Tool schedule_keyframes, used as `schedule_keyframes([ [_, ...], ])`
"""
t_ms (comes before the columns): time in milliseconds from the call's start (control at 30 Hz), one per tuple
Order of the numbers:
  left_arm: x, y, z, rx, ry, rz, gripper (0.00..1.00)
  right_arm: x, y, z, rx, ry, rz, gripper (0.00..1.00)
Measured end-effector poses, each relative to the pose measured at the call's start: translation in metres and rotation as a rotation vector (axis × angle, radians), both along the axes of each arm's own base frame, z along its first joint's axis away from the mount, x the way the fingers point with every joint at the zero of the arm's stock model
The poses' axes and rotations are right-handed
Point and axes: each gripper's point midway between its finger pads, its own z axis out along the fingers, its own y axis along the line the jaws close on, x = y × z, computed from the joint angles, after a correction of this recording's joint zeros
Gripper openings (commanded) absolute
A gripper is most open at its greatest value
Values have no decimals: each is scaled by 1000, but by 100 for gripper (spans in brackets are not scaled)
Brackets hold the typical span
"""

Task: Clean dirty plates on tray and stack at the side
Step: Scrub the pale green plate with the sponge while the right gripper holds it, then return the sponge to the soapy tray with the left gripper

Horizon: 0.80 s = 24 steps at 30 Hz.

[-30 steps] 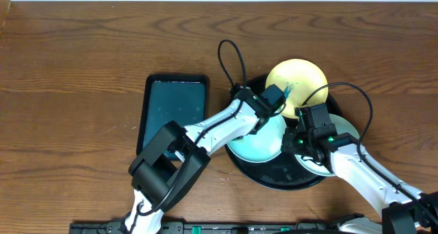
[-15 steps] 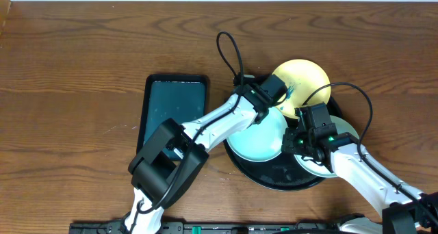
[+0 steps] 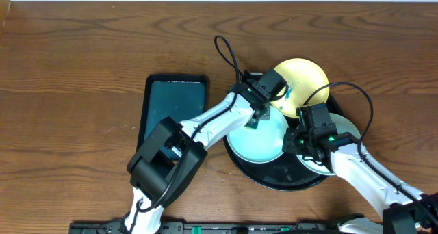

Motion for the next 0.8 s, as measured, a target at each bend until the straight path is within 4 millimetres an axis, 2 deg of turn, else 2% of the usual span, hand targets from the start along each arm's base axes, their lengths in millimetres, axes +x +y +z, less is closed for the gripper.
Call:
schedule_keyframes([
  [167,-4,-7,0,13,0,-170,8,0,-1,0,-6,-2,2,1],
  [300,-1,-4,0,75,-36,-278,8,0,-1,0,-7,-3,5,1],
  [567,12,26,3,278,-110,-312,7,0,-1,0,-11,-3,7,1],
  [800,13,31,7,367,-152,-347,7,0,-1,0,-11,-3,7,1],
])
